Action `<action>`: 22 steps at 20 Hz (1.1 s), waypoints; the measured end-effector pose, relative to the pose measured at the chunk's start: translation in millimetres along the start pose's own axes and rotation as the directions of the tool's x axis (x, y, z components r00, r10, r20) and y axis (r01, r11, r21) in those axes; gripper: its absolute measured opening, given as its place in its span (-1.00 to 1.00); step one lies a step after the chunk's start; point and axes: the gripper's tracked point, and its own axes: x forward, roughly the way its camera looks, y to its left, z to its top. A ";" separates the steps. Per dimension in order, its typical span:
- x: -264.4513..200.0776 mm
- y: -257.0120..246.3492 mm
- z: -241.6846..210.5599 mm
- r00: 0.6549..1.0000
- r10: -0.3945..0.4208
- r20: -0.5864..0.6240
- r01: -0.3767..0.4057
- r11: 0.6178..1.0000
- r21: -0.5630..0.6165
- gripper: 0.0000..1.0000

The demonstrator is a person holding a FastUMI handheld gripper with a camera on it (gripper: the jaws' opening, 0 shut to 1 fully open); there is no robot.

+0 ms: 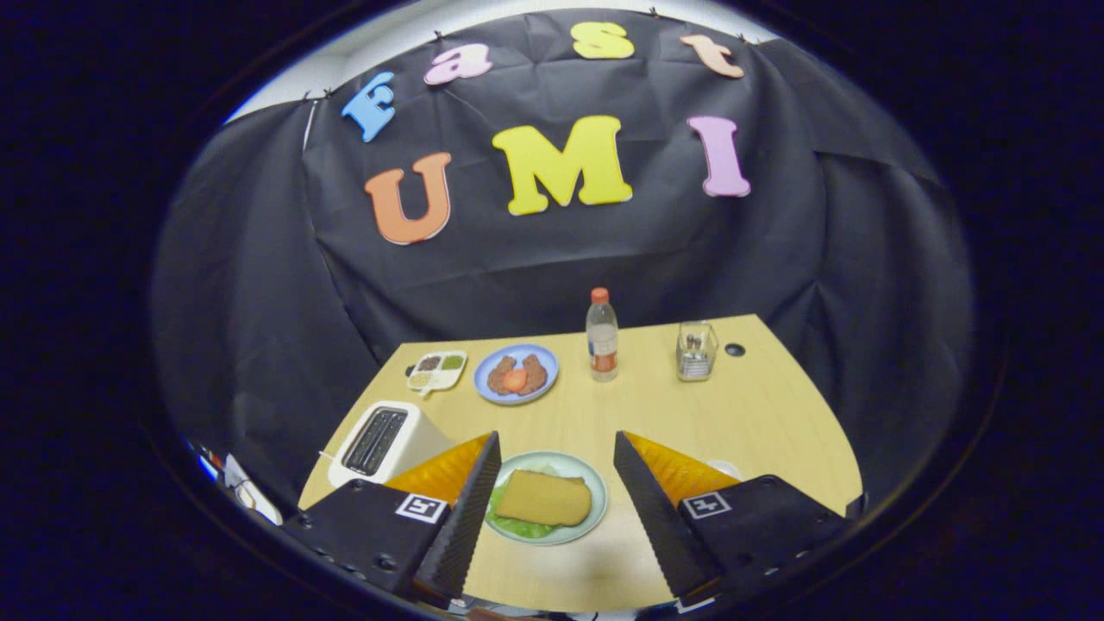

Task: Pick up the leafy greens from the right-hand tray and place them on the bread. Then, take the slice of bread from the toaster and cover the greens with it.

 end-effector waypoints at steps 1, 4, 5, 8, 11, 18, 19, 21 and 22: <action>-11.6 4.4 12.6 0.999 -0.001 0.037 0.001 1.000 0.000 0.67; -44.6 5.4 43.2 0.992 -0.015 0.122 0.017 1.000 -0.012 0.71; -54.4 2.2 50.1 0.989 -0.022 0.147 0.026 0.999 -0.024 0.74; -88.4 1.0 75.5 0.971 -0.023 0.237 0.036 0.998 -0.048 0.81; -121.5 -11.0 92.1 0.940 -0.061 0.335 0.089 0.994 -0.070 0.92; -174.9 -9.7 73.2 0.880 -0.074 0.470 0.146 0.982 -0.118 0.90; -176.7 -5.5 65.0 0.887 -0.052 0.460 0.123 0.984 -0.126 0.90; -182.1 0.8 57.6 0.885 -0.004 0.466 0.088 0.983 -0.159 0.90; -185.2 1.2 58.1 0.876 0.012 0.482 0.082 0.981 -0.175 0.90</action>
